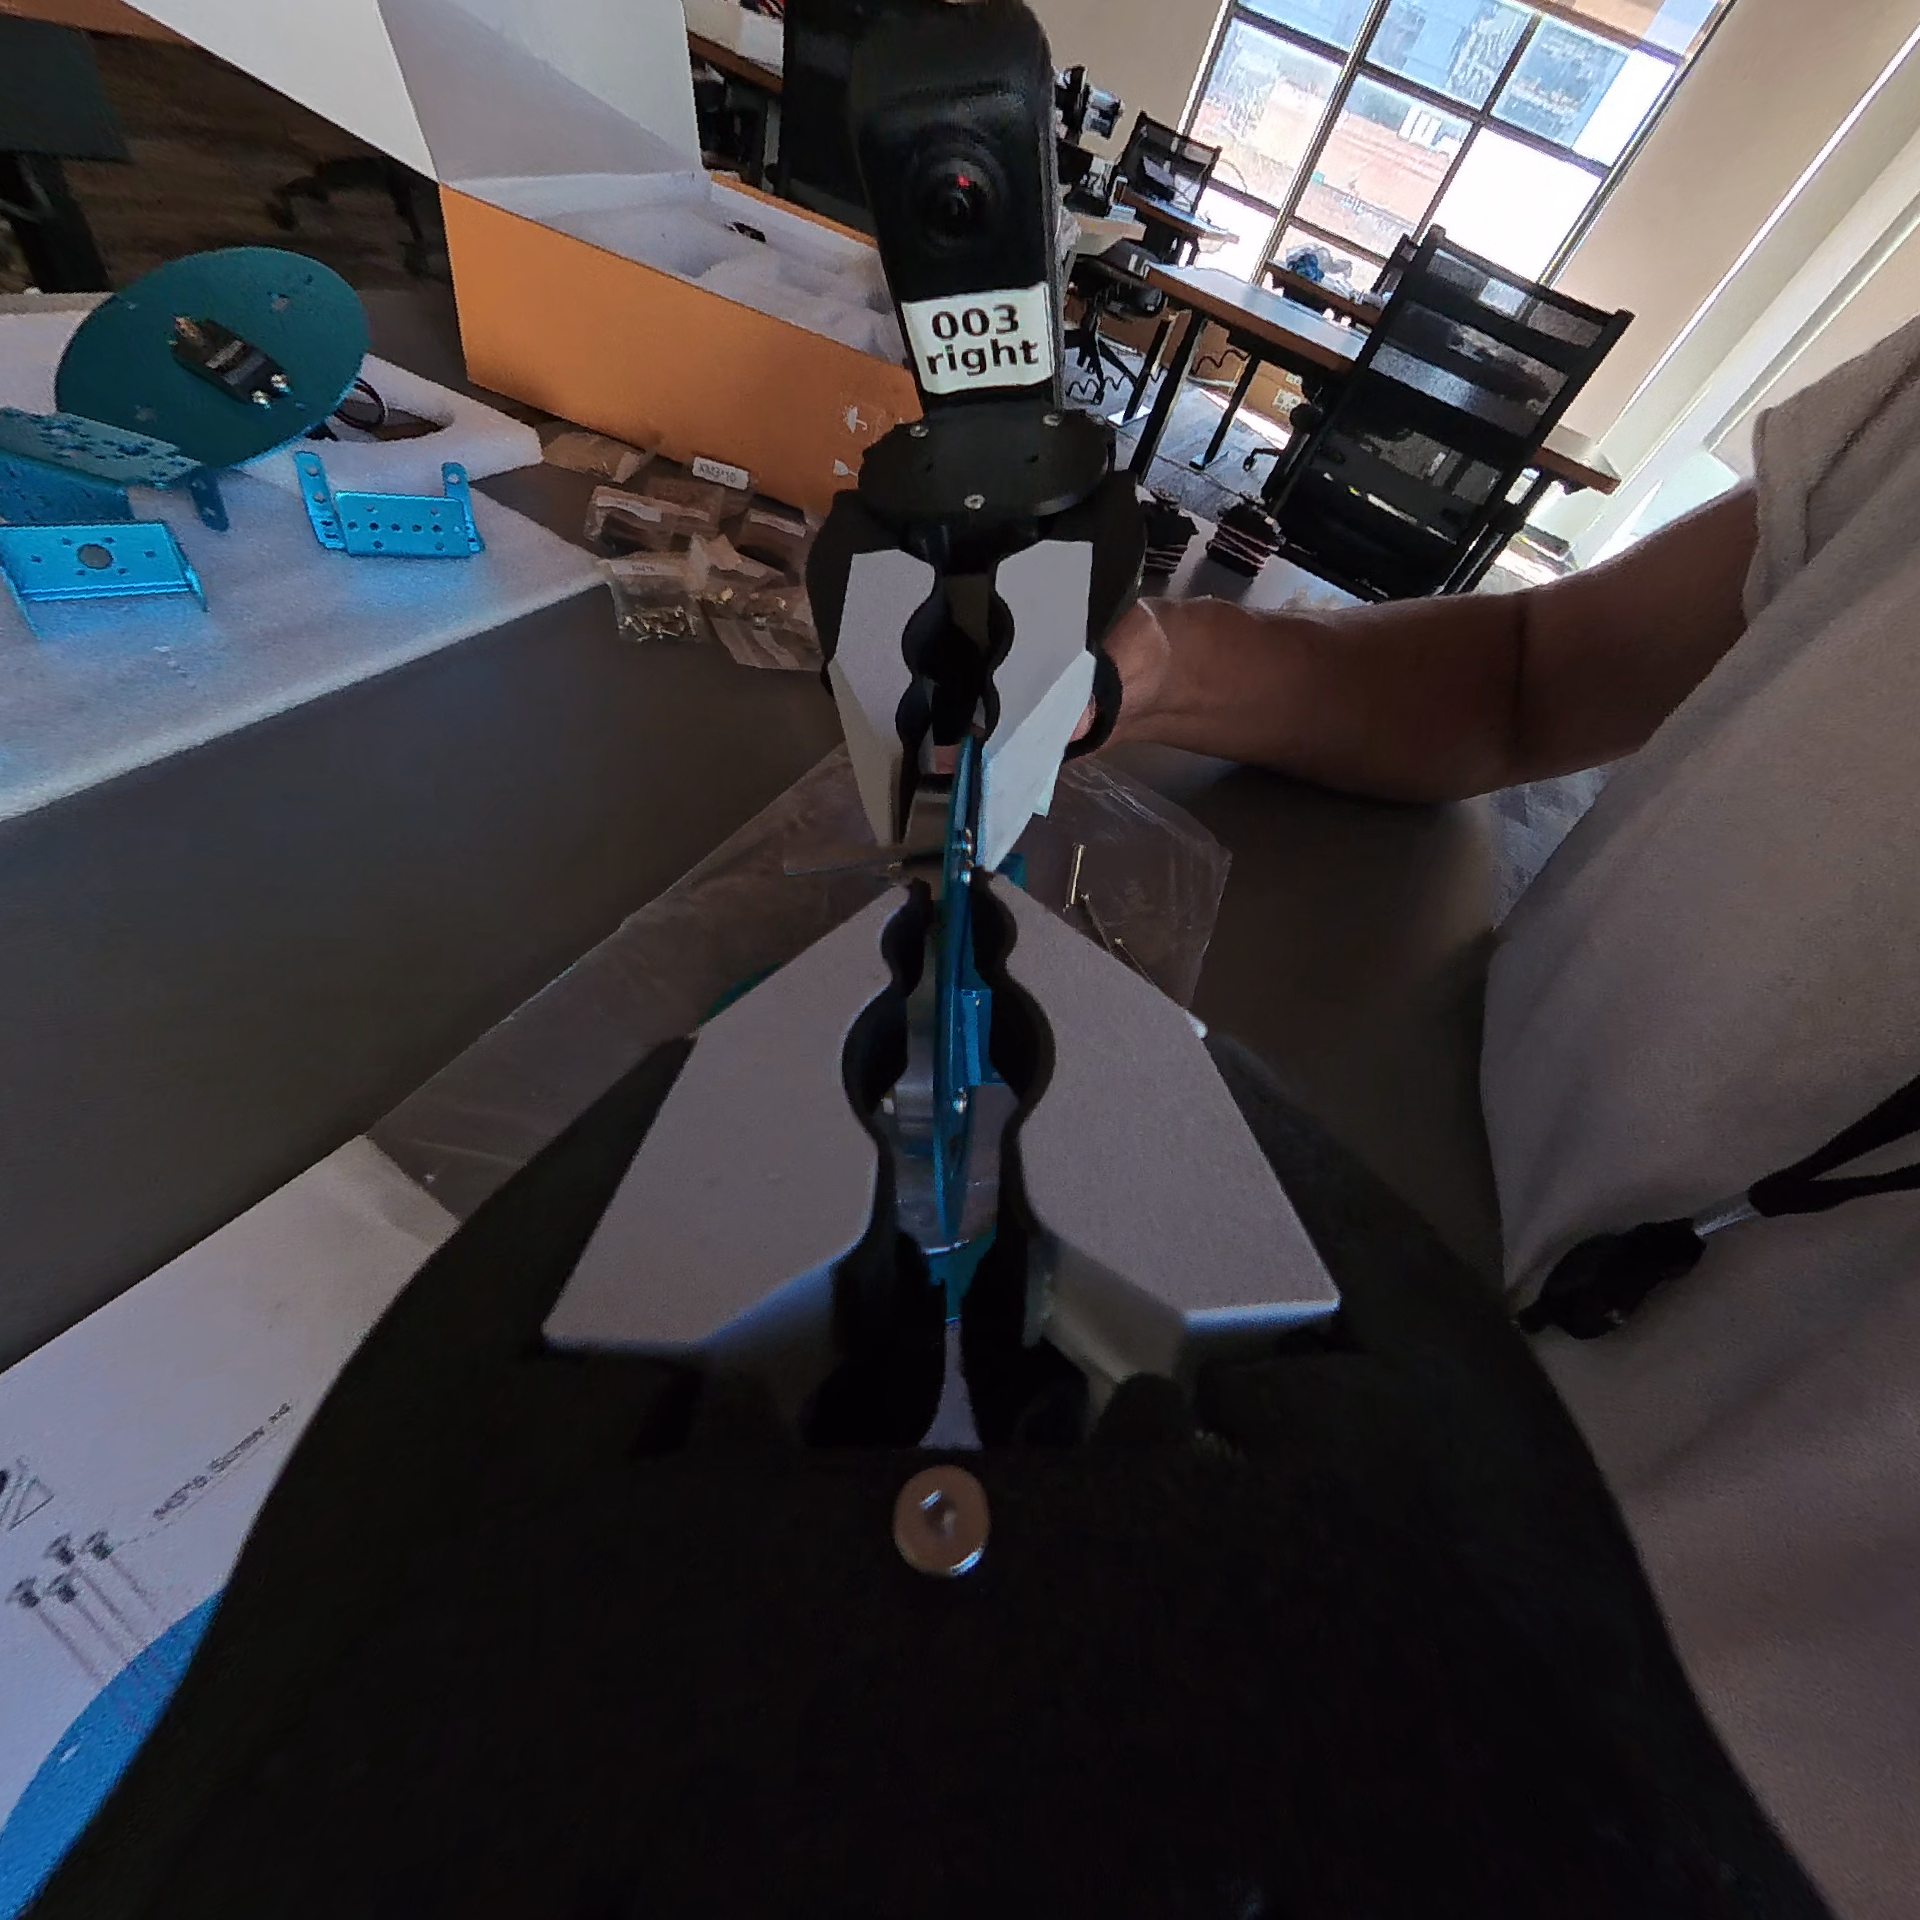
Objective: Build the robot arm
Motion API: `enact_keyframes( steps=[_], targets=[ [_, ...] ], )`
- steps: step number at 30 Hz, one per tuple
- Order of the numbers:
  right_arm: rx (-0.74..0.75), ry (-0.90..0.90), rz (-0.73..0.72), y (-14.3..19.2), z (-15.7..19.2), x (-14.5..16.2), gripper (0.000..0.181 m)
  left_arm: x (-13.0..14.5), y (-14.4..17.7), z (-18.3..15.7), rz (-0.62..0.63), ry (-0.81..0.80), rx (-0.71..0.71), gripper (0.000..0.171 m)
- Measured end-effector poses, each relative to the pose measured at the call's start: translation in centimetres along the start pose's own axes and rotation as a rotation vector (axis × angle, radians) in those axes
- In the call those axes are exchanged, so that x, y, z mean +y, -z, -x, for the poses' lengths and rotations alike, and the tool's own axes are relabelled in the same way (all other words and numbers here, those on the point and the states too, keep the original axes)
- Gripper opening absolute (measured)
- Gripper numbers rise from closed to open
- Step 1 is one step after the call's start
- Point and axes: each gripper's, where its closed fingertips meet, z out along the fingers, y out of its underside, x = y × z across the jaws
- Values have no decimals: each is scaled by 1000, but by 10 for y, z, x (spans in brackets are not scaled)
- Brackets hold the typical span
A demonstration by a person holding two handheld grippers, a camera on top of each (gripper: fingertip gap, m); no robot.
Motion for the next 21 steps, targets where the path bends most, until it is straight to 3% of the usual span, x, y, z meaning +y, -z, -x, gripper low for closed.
enact_keyframes(
  steps=[15, 21],
  targets=[
    [22, -13, 7, 5, -4, 3, 13, -2, -9, 3, 12, -27, 1, 2],
    [62, 57, 88, 7, -5, 10, 13, -1, -14, -1, 24, -60, 5, 1]
  ],
)
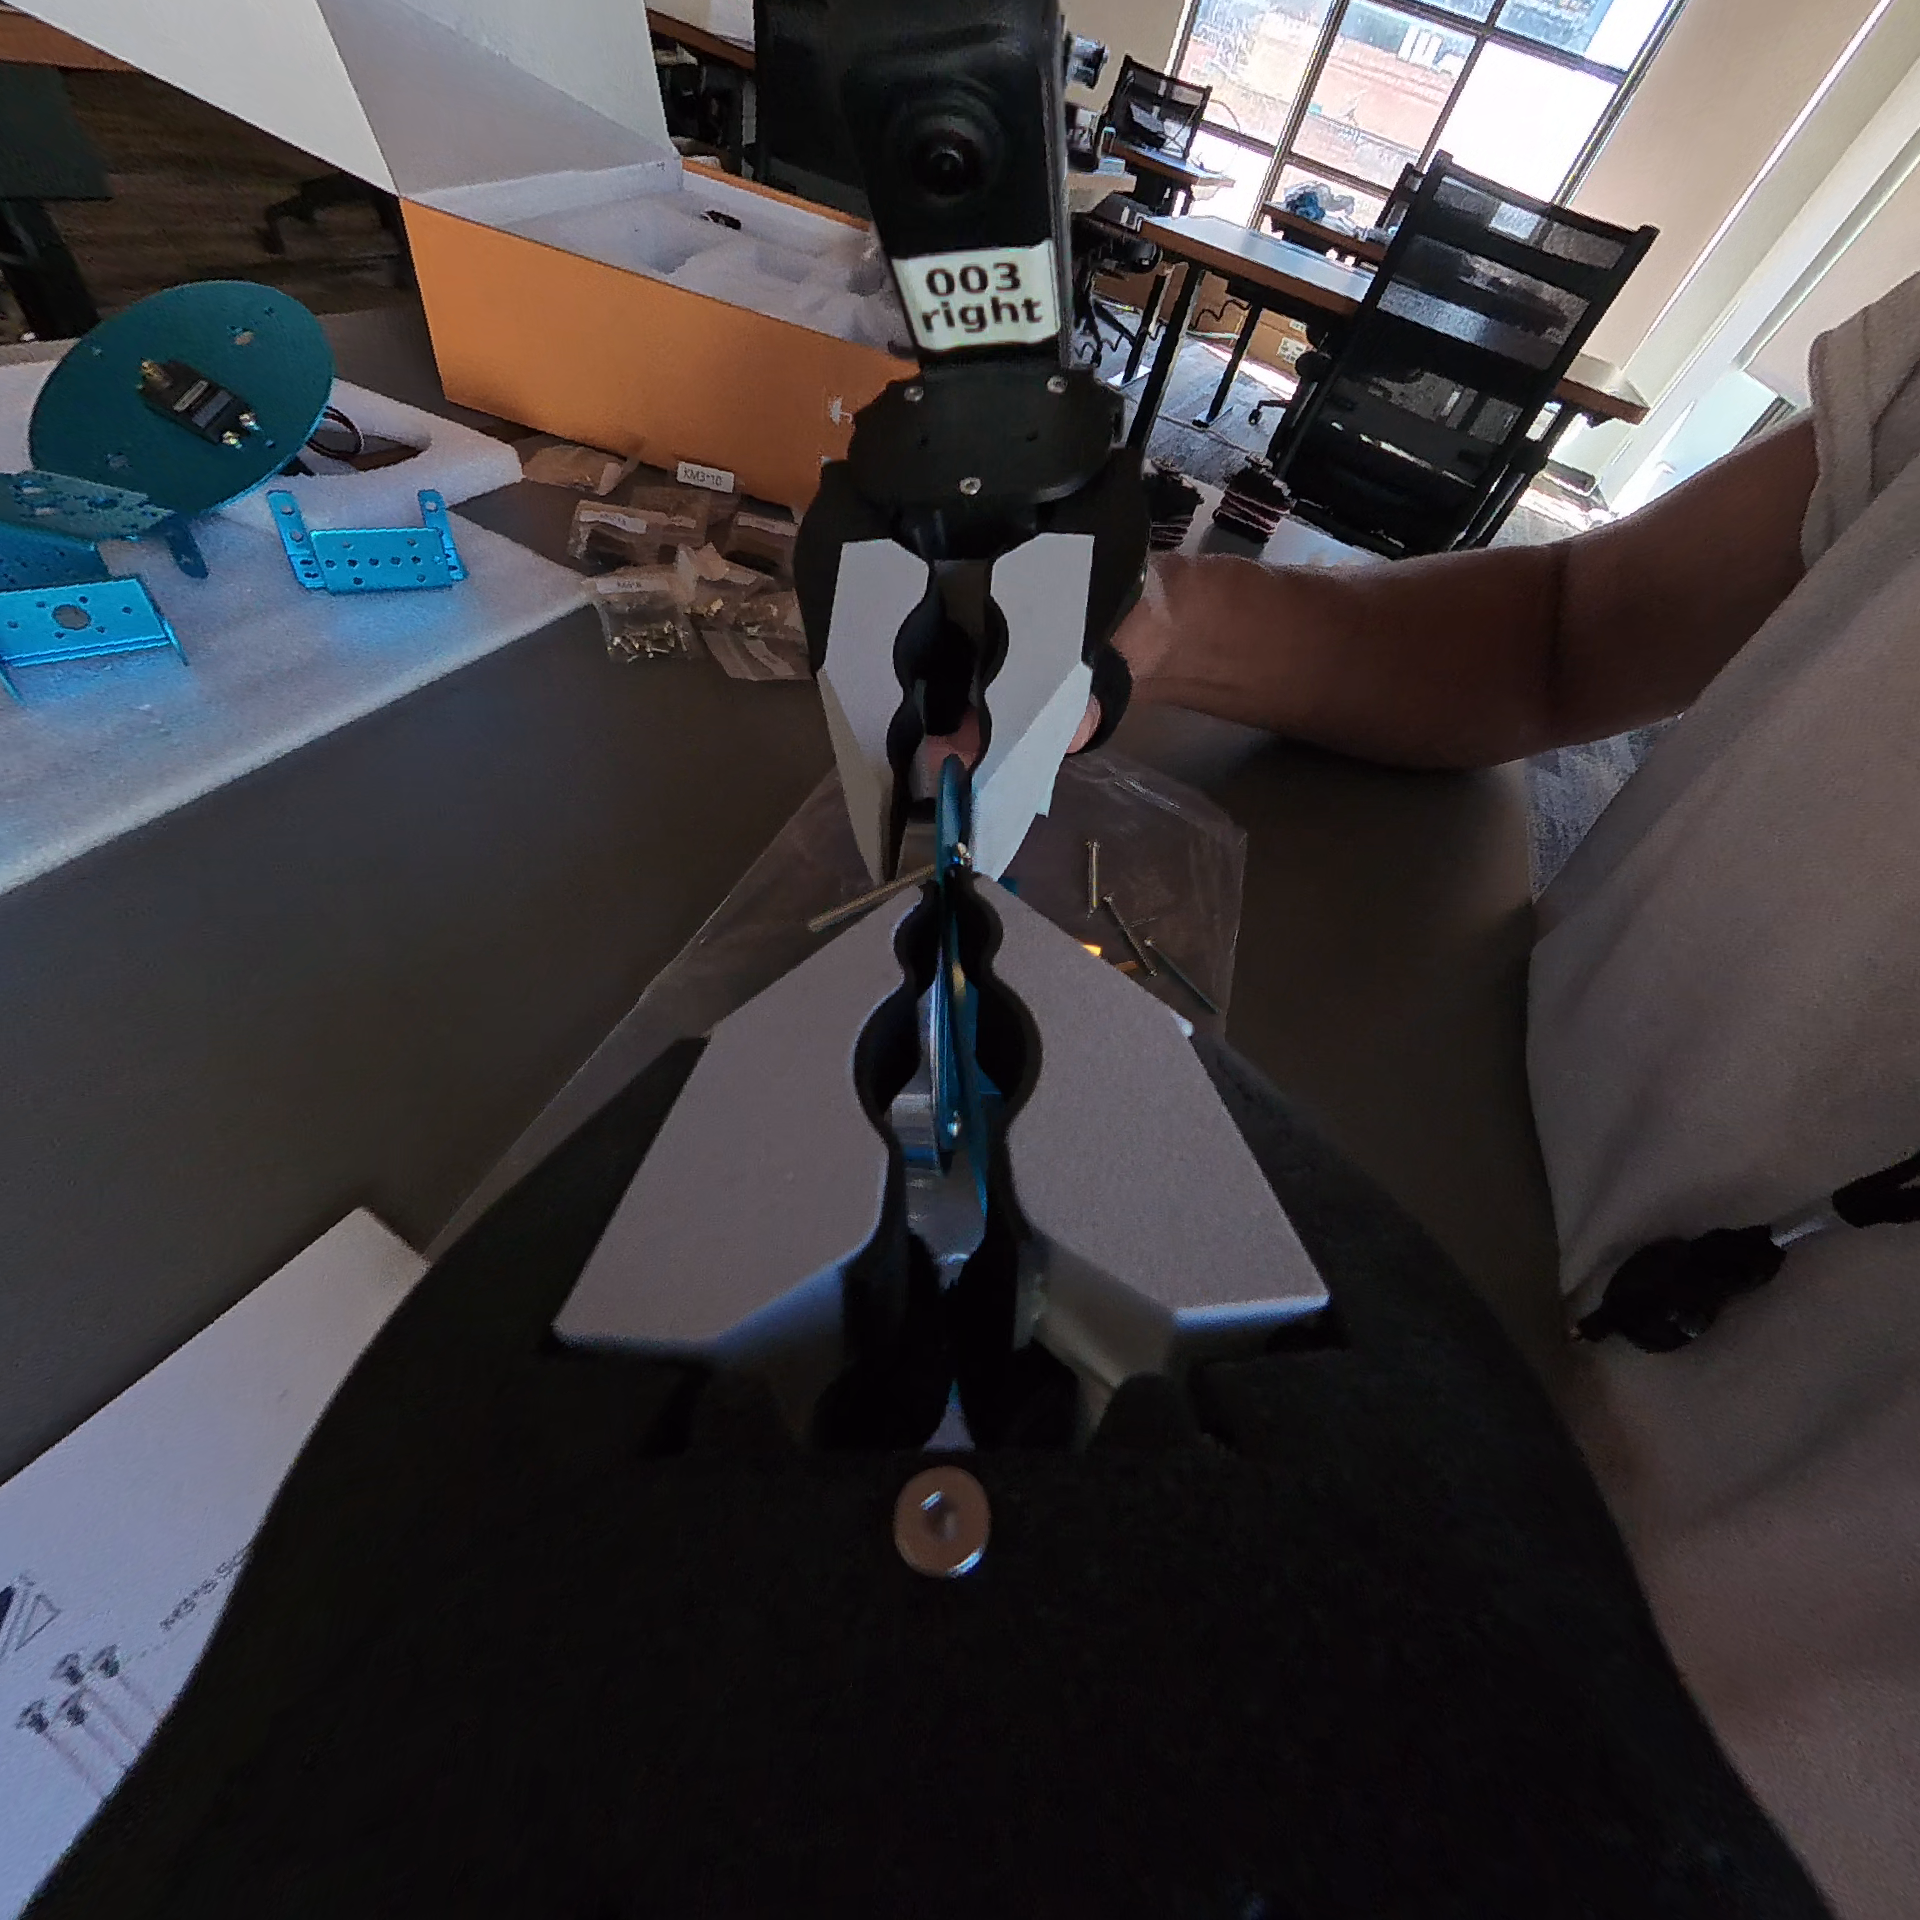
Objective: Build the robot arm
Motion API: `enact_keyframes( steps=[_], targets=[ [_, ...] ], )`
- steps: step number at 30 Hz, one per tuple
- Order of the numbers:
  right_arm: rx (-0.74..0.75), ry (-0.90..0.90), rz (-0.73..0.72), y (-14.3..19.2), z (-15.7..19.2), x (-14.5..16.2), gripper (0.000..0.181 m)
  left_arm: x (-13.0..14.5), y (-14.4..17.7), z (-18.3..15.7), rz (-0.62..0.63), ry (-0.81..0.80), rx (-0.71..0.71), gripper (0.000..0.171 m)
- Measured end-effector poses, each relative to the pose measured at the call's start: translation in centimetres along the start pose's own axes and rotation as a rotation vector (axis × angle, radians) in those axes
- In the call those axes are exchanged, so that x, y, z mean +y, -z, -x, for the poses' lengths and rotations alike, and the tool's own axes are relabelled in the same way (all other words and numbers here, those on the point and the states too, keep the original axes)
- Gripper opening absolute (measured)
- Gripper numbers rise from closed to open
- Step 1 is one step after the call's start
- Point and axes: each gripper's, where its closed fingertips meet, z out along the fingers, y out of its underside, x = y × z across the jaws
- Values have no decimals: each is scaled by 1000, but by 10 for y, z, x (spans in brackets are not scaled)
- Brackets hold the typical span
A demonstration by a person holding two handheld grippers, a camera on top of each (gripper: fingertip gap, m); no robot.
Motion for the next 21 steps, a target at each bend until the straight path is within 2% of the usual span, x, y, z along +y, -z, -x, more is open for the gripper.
enact_keyframes(
  steps=[8, 17, 21],
  targets=[
    [-15, -10, 15, 3, 0, 2, 13, 0, -4, 0, -6, -63, -12, 2],
    [10, 77, 56, 6, 0, 9, 13, 4, -6, -4, 48, -98, -26, 3],
    [-46, -48, 45, 5, 2, 7, 13, 3, -3, -2, 63, -123, -38, 3]
  ],
)
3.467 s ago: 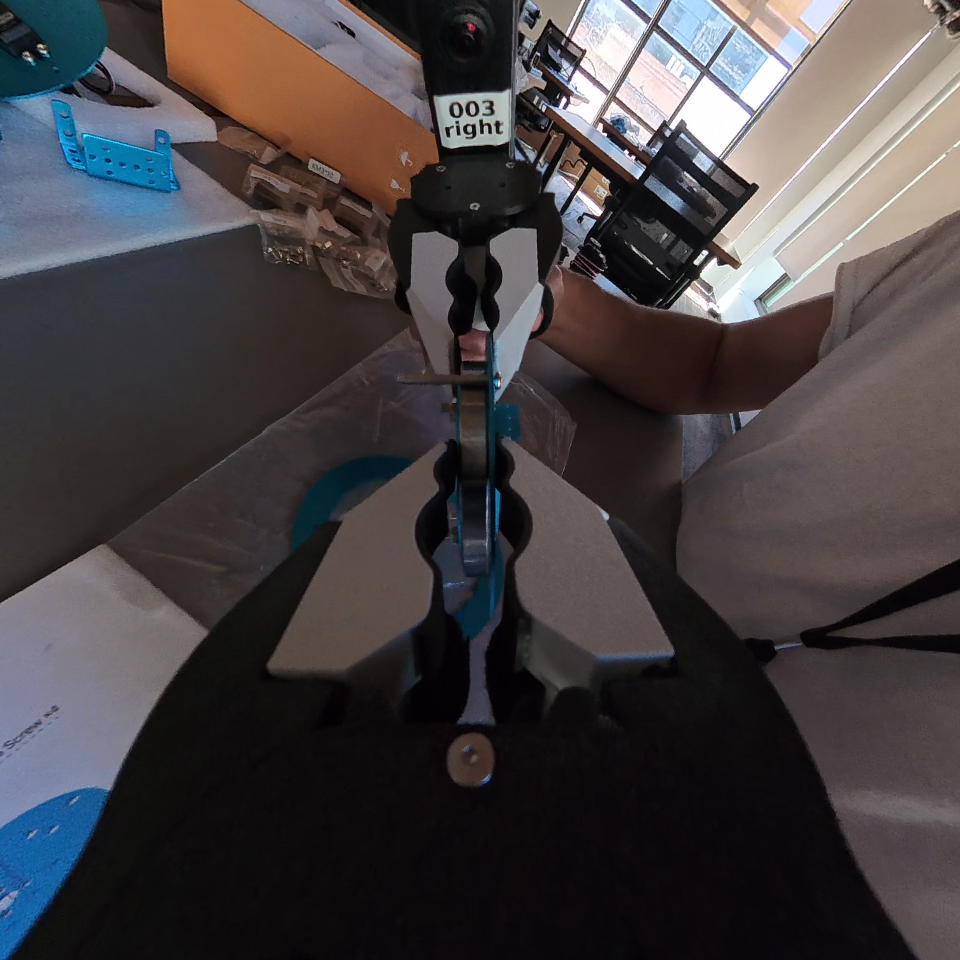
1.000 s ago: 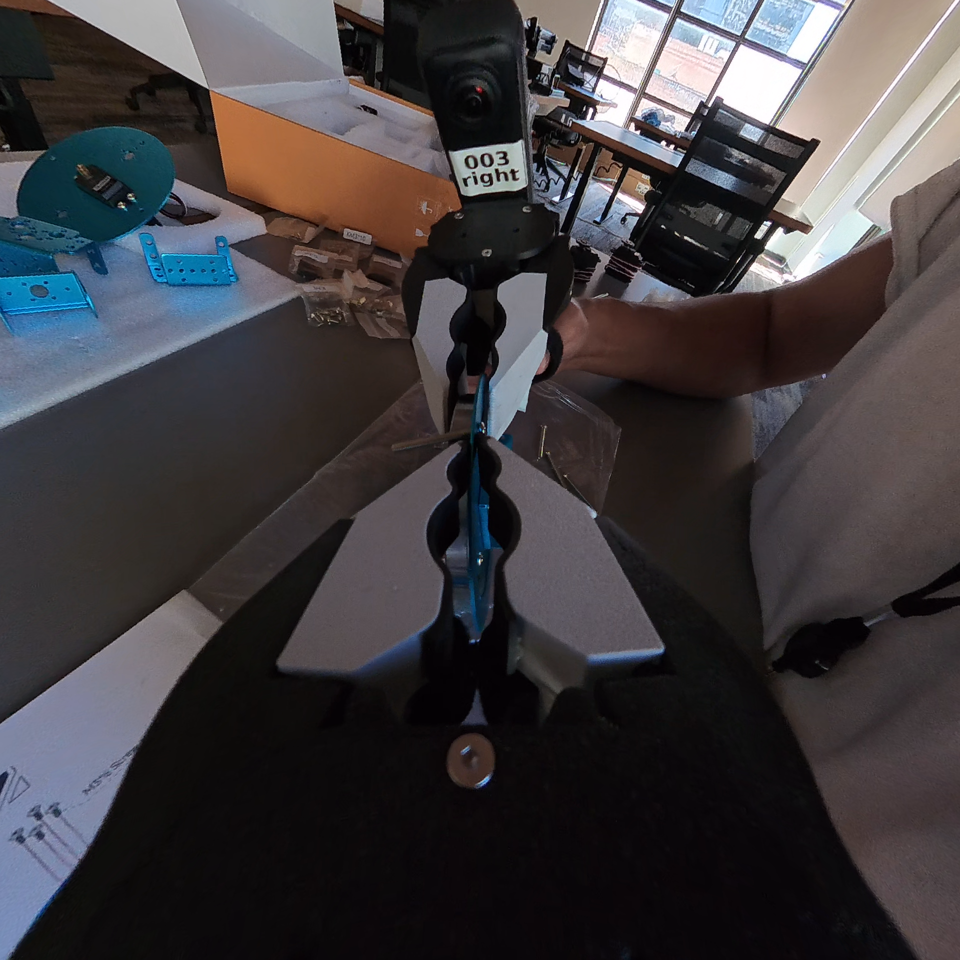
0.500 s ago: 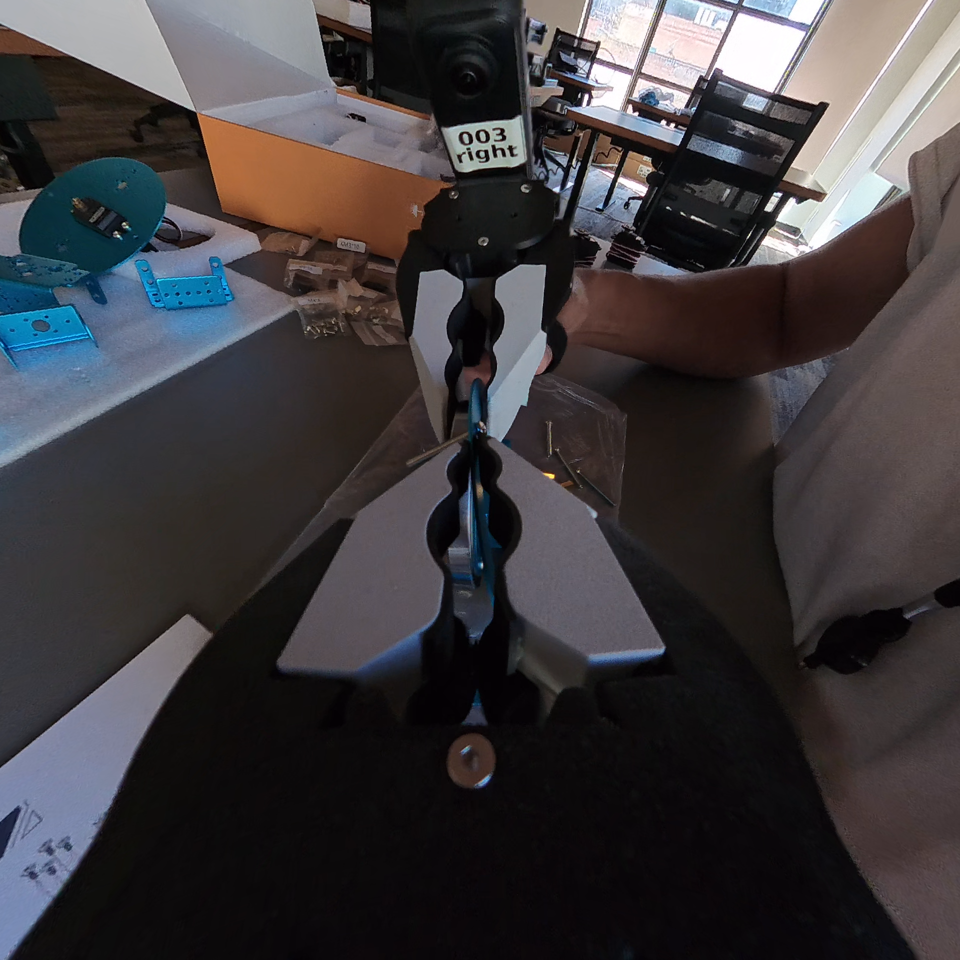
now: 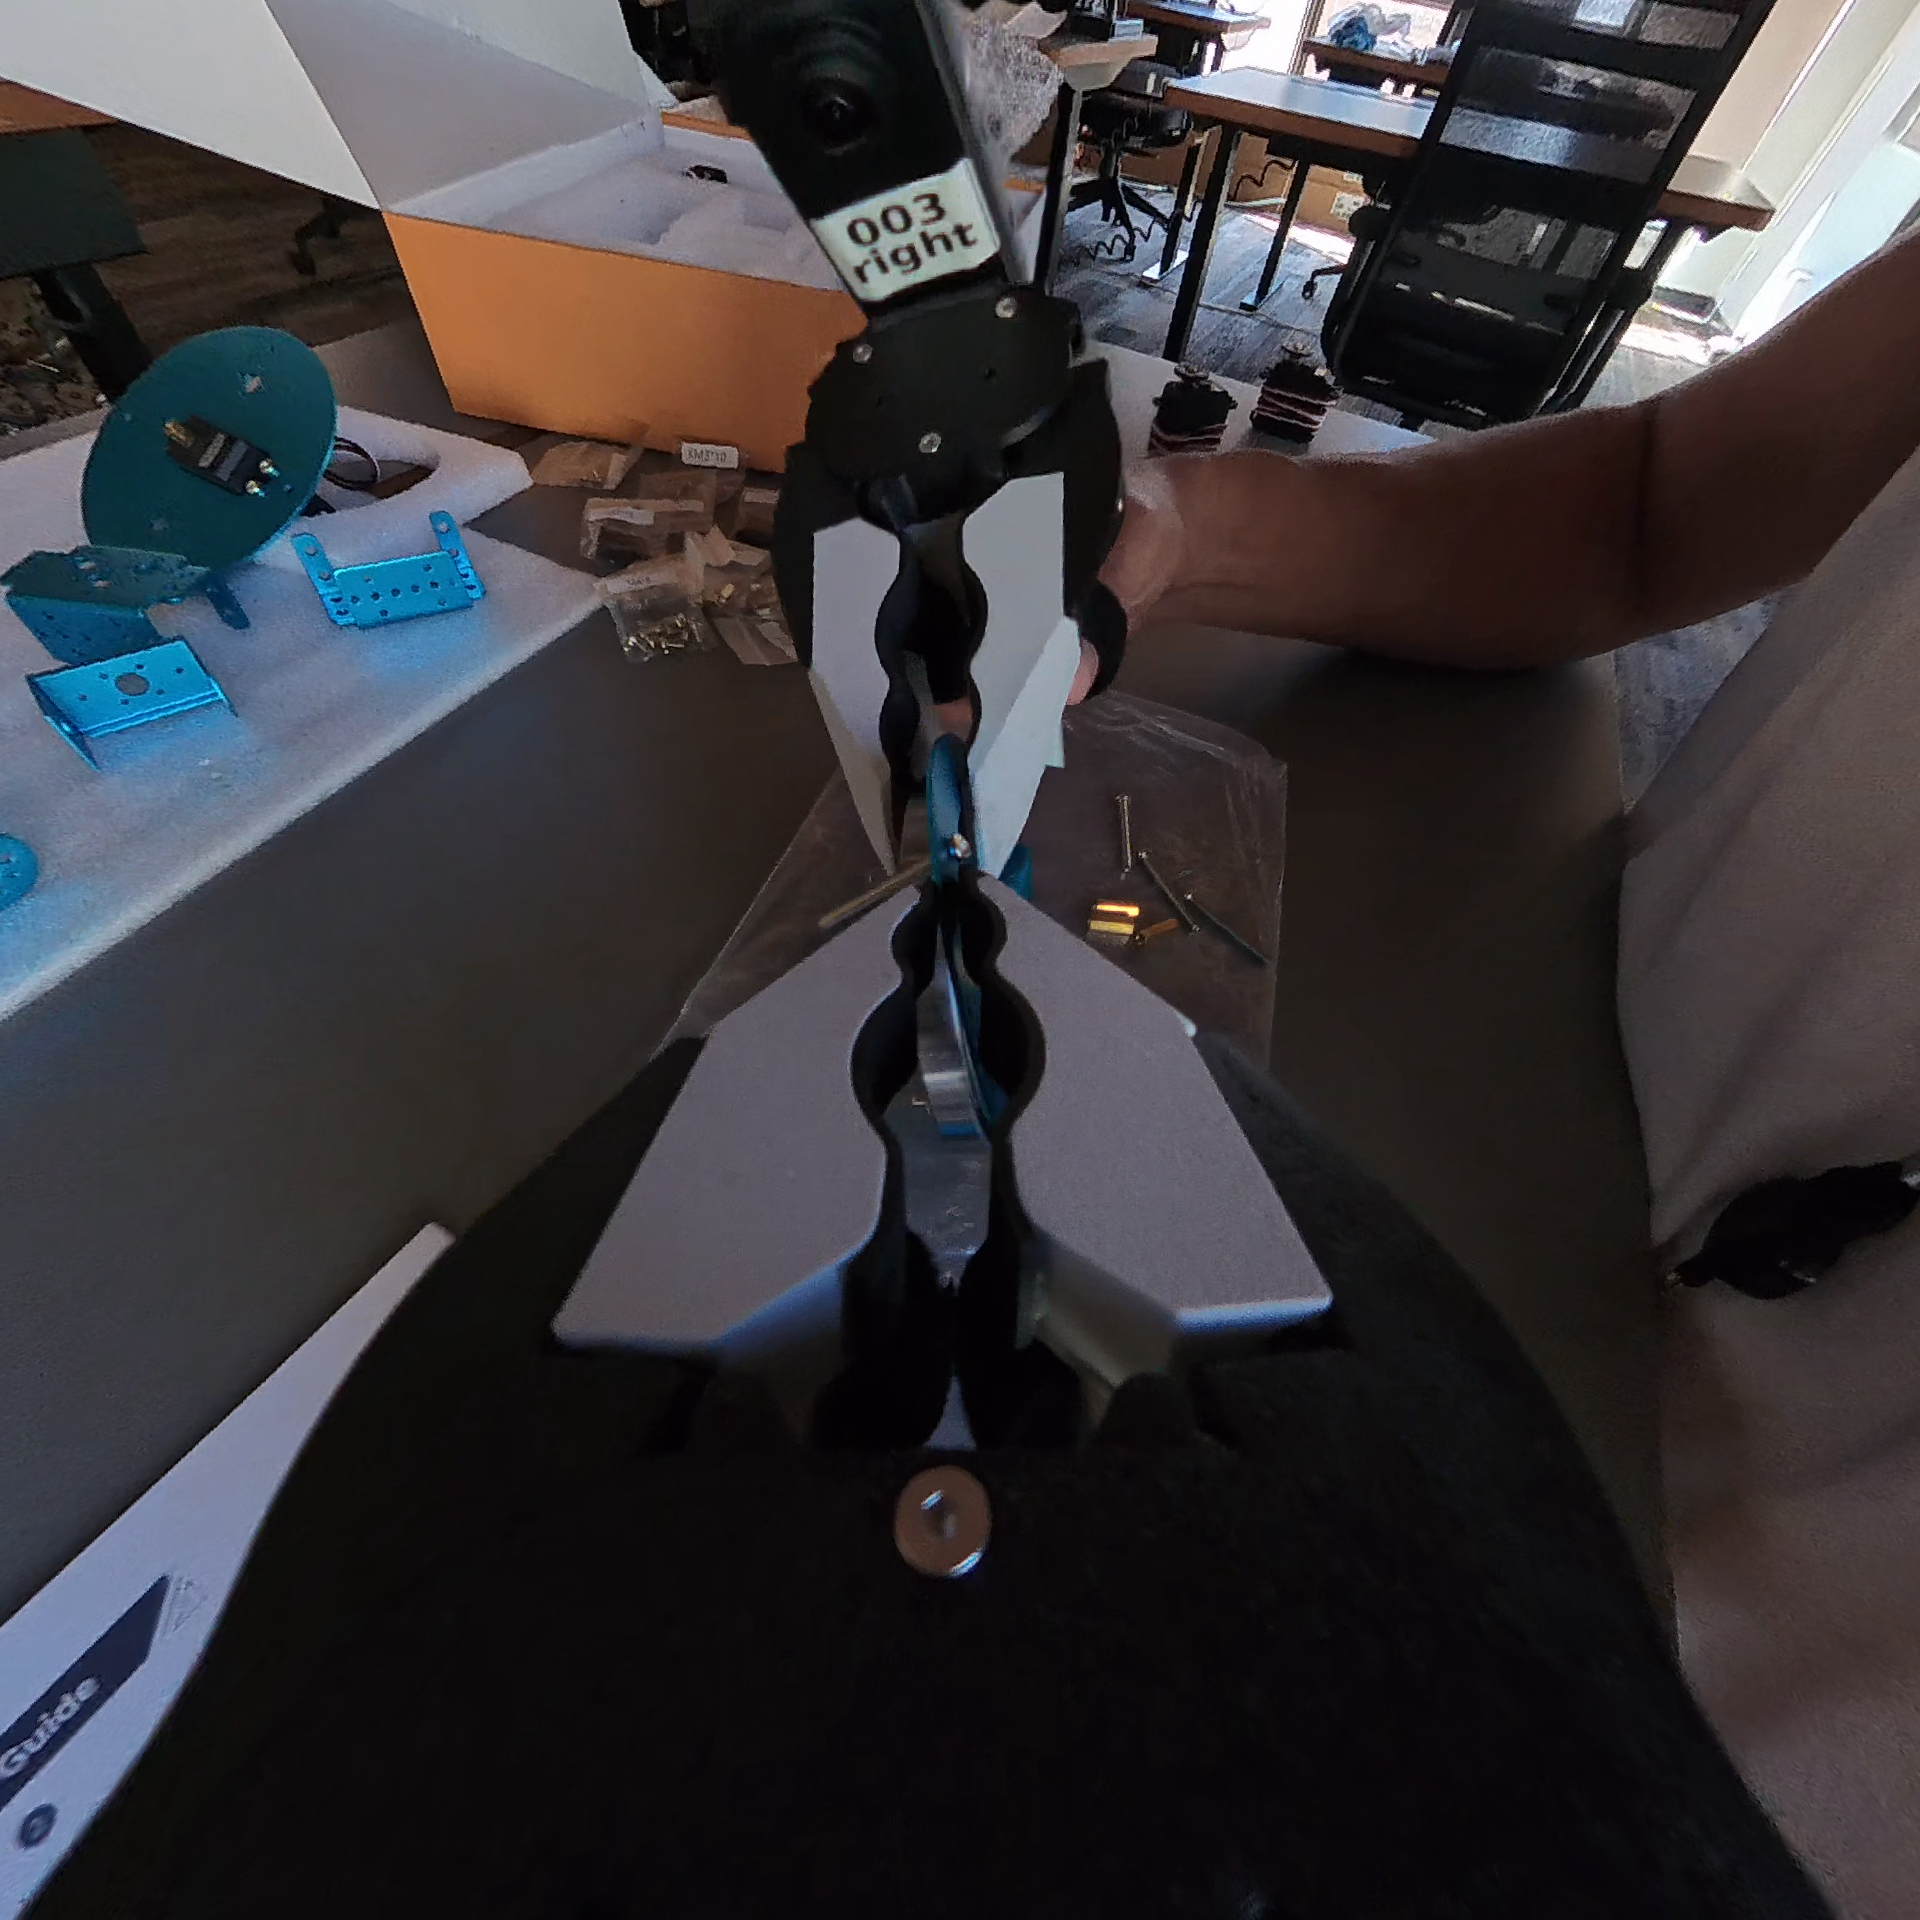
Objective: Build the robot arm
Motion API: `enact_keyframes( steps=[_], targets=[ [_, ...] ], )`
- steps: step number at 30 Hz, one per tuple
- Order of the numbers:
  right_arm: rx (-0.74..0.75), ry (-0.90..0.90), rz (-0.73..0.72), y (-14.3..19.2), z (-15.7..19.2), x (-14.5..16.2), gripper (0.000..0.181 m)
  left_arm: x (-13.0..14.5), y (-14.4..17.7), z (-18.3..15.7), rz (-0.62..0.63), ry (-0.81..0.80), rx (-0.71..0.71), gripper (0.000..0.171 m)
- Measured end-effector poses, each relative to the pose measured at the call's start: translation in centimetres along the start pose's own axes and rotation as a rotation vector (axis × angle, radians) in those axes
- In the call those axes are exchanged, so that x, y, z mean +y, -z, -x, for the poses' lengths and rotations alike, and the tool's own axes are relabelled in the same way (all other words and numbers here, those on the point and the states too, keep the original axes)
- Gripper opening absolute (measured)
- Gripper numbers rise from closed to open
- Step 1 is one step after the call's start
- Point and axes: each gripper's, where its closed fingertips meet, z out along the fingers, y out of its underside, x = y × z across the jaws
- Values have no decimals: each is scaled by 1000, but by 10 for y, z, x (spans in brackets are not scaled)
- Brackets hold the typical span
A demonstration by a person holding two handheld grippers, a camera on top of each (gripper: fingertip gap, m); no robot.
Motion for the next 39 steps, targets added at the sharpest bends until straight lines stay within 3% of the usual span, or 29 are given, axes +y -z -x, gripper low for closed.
enact_keyframes(
  steps=[11, 23, 27, 29, 32, 36, 39],
  targets=[
    [-222, -309, -196, 7, 21, -33, 12, -19, 13, -7, -117, -10, 2, 4],
    [-170, -254, -186, 14, 26, -38, 13, -28, 12, -11, -170, 33, -13, 5],
    [-153, -222, -237, 23, 26, -46, 12, -31, 32, -4, -225, 129, -53, 24],
    [-123, -187, -264, 32, 27, -48, 12, -17, 49, 5, -203, 249, -134, 26],
    [-43, -129, -288, 52, 31, -44, 12, 35, 58, 7, 17, 377, -327, 34],
    [53, -74, -284, 69, 39, -27, 12, 74, 32, -14, 151, 535, -470, 36],
    [52, -76, -288, 73, 48, -14, 13, 97, 21, -8, 261, 516, -646, 44]
  ],
)
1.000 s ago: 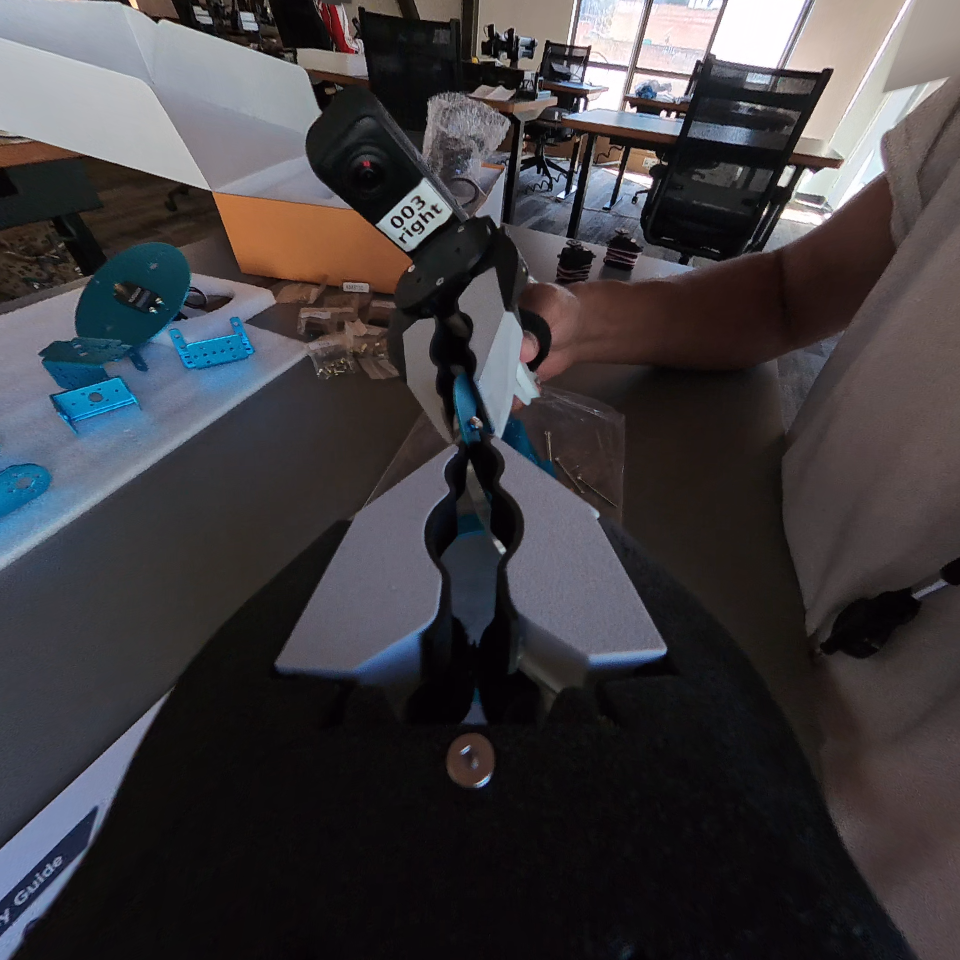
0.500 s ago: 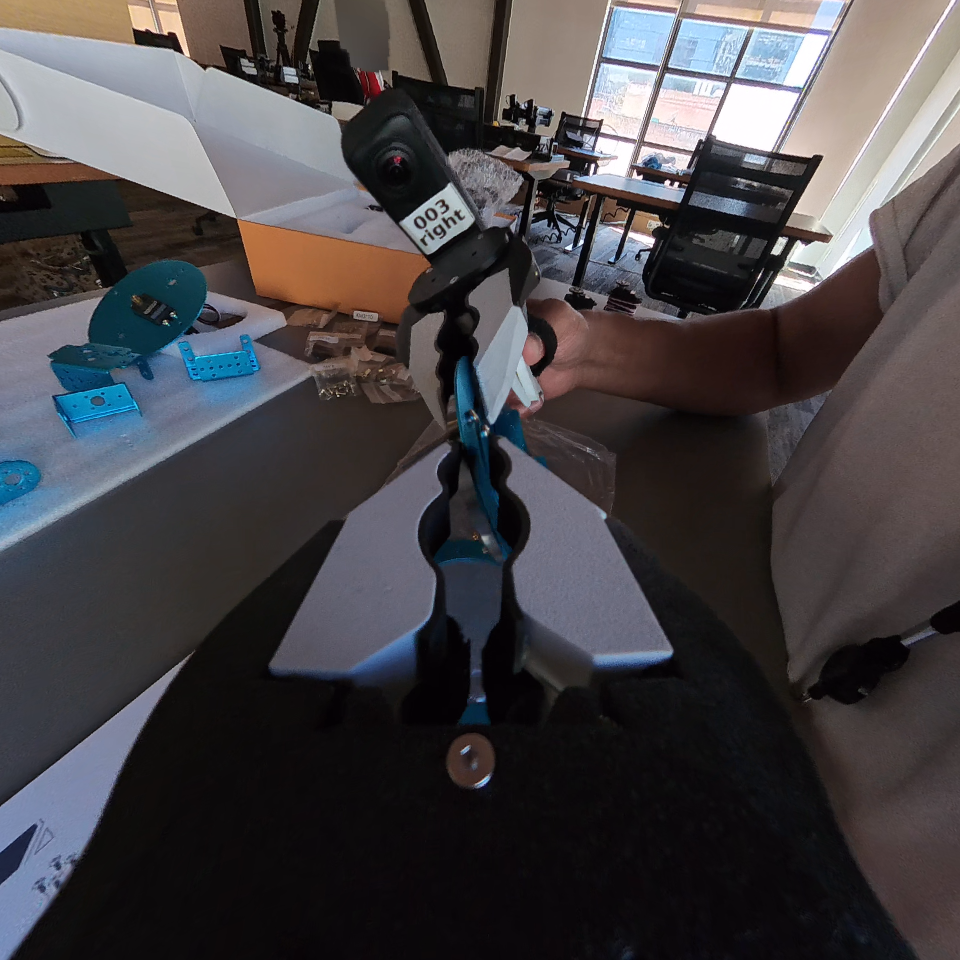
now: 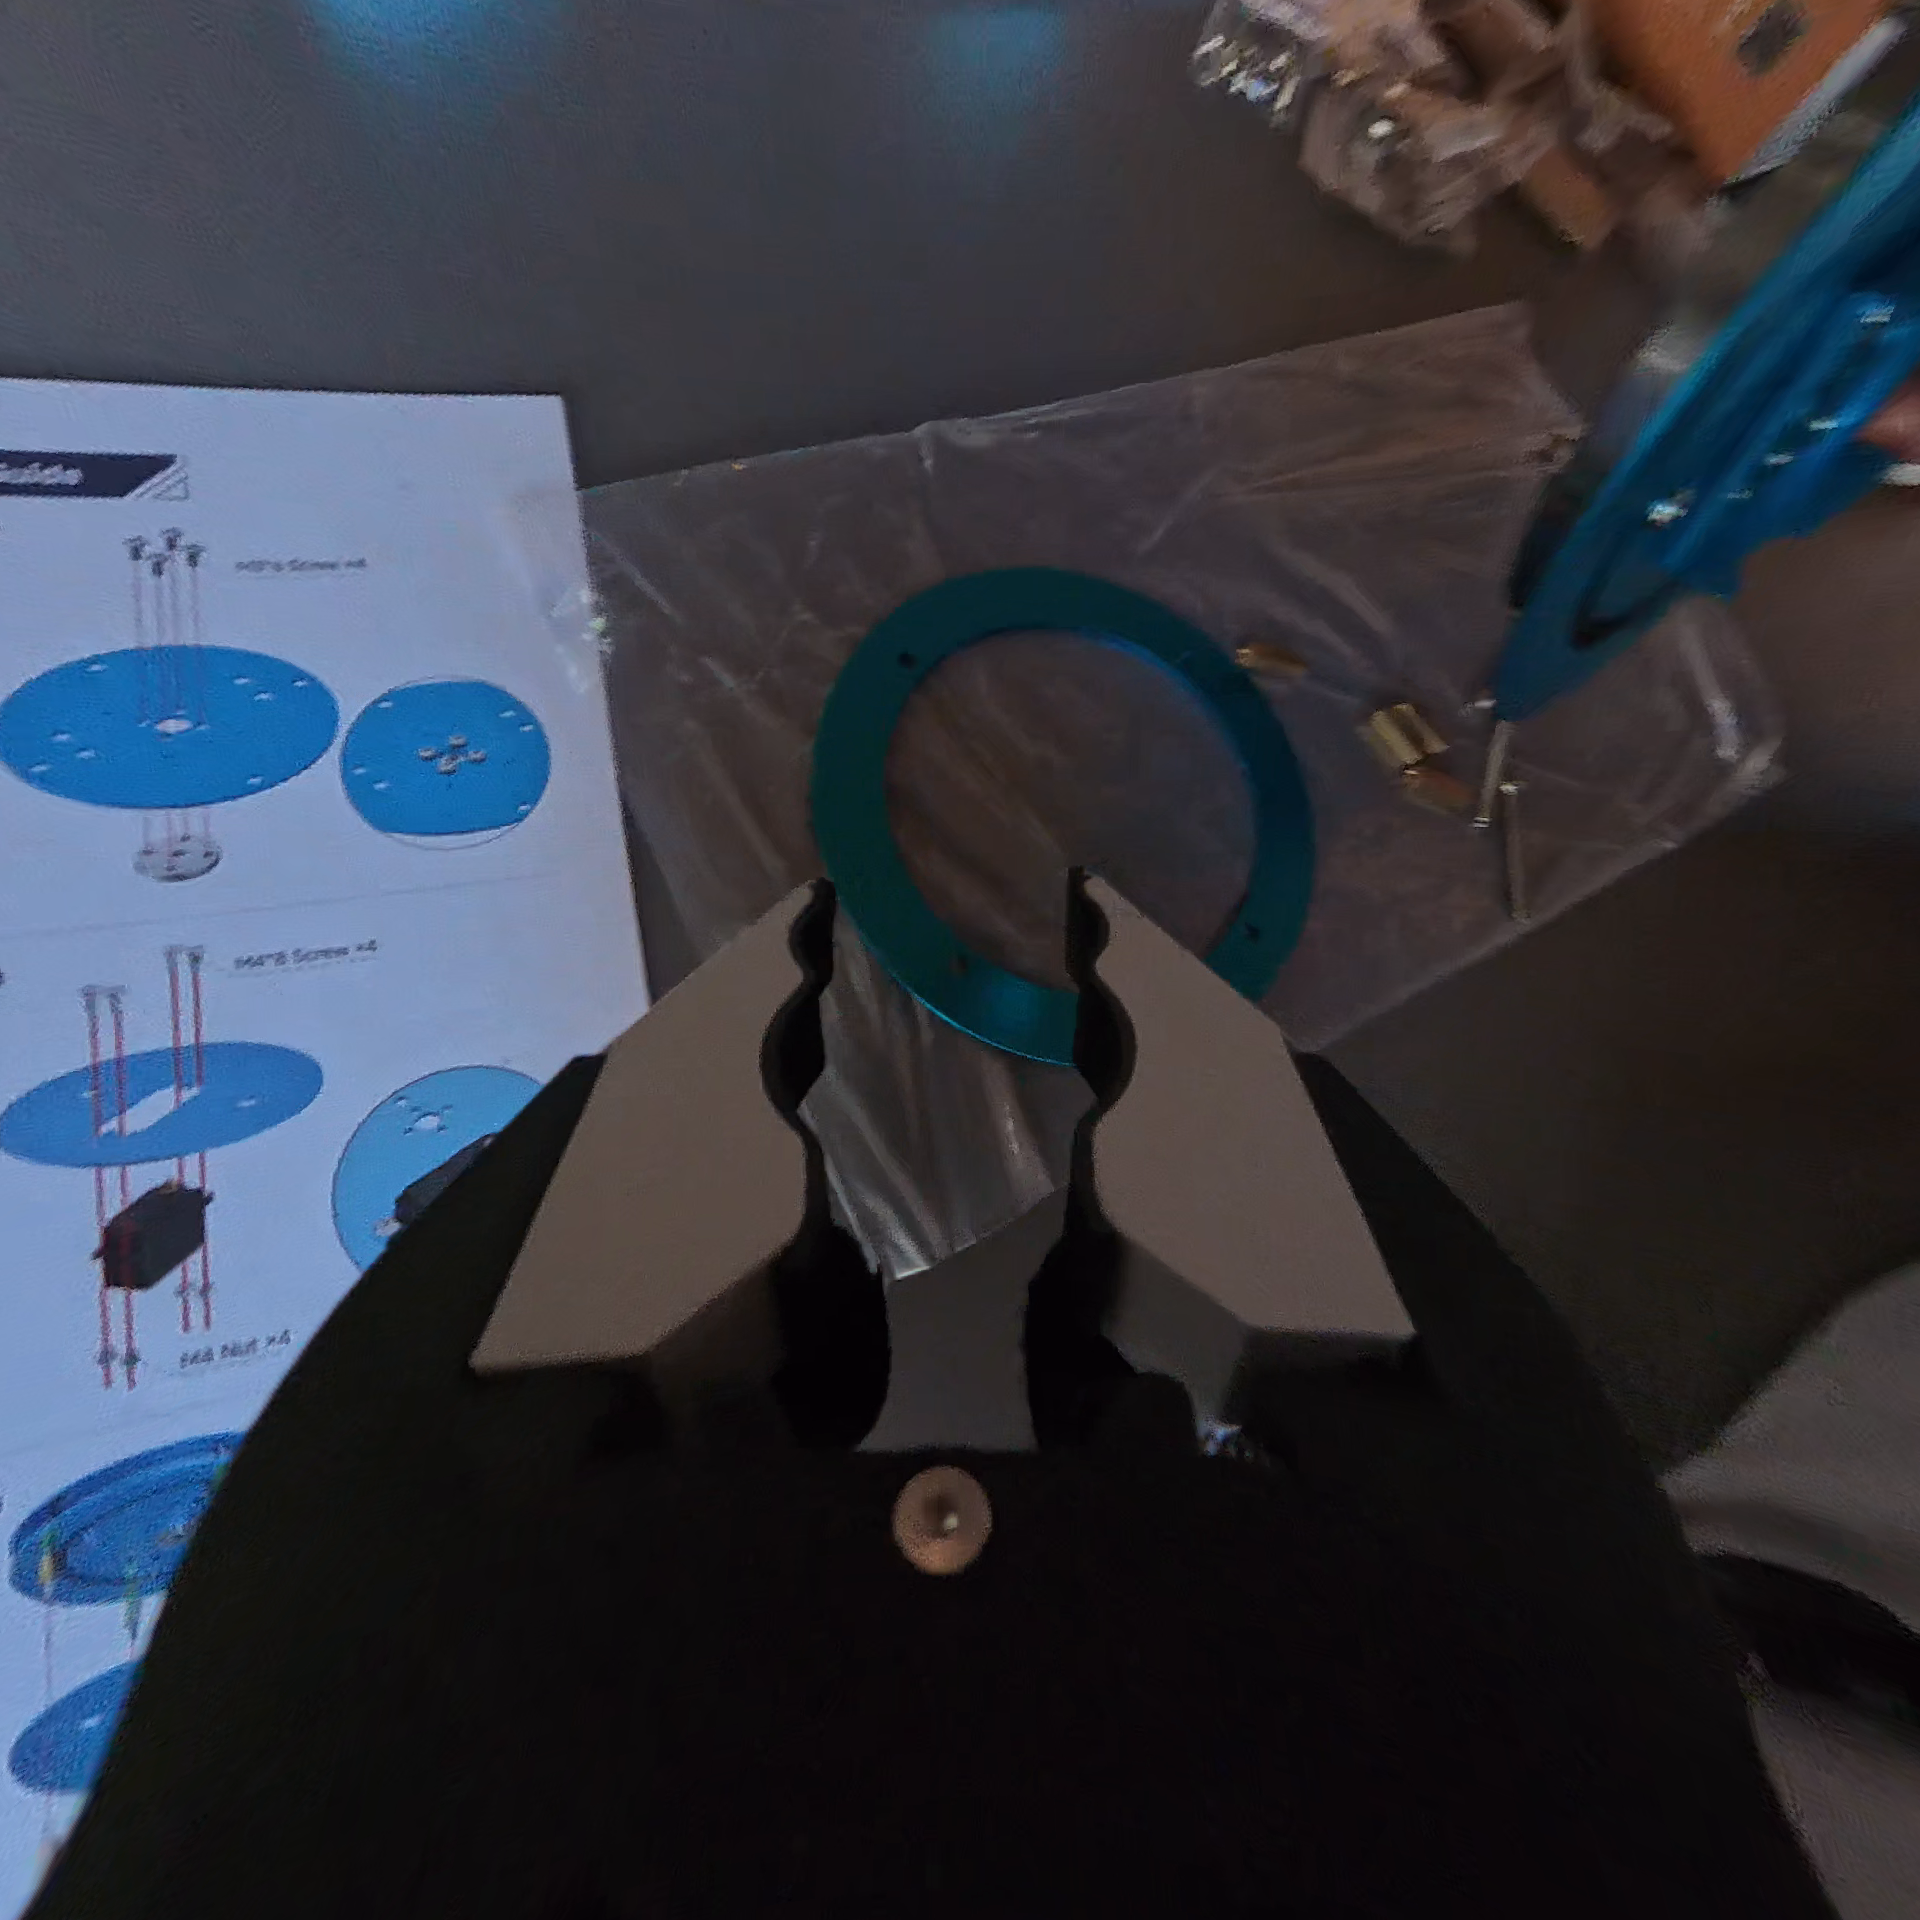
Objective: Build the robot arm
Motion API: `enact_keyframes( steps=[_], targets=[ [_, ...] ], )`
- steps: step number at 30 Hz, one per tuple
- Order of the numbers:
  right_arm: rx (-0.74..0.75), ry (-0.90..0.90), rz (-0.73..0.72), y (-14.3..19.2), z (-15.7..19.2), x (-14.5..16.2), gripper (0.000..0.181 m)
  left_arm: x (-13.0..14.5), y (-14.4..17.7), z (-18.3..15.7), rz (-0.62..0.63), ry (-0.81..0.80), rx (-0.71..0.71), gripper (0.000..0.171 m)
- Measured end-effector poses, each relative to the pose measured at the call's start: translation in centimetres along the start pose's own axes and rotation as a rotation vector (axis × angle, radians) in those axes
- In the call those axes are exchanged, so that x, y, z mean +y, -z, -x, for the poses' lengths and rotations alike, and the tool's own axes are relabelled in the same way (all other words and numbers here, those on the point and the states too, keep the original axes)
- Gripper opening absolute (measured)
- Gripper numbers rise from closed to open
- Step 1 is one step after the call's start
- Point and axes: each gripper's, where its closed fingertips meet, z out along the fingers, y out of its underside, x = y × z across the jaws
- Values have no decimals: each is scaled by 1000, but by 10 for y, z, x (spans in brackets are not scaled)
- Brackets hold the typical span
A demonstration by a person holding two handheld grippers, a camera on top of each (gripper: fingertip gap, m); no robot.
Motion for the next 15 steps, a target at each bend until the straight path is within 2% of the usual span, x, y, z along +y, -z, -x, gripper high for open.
enact_keyframes(
  steps=[3, 5, 6, 7, 15],
  targets=[
    [-19, -9, 19, 5, 6, 11, 12, 6, -9, 5, 20, 23, -89, 45],
    [-37, -18, 24, 8, 9, 16, 12, 6, -11, 8, 16, 6, -137, 39],
    [-46, -26, 24, 9, 10, 18, 12, 8, -10, 10, 33, -24, -164, 24],
    [-54, -35, 25, 9, 10, 20, 12, 8, -10, 12, 41, -50, -184, 17],
    [-84, -63, 58, 0, 7, 30, 12, 0, -7, 16, 65, -130, -95, 14]
  ],
)
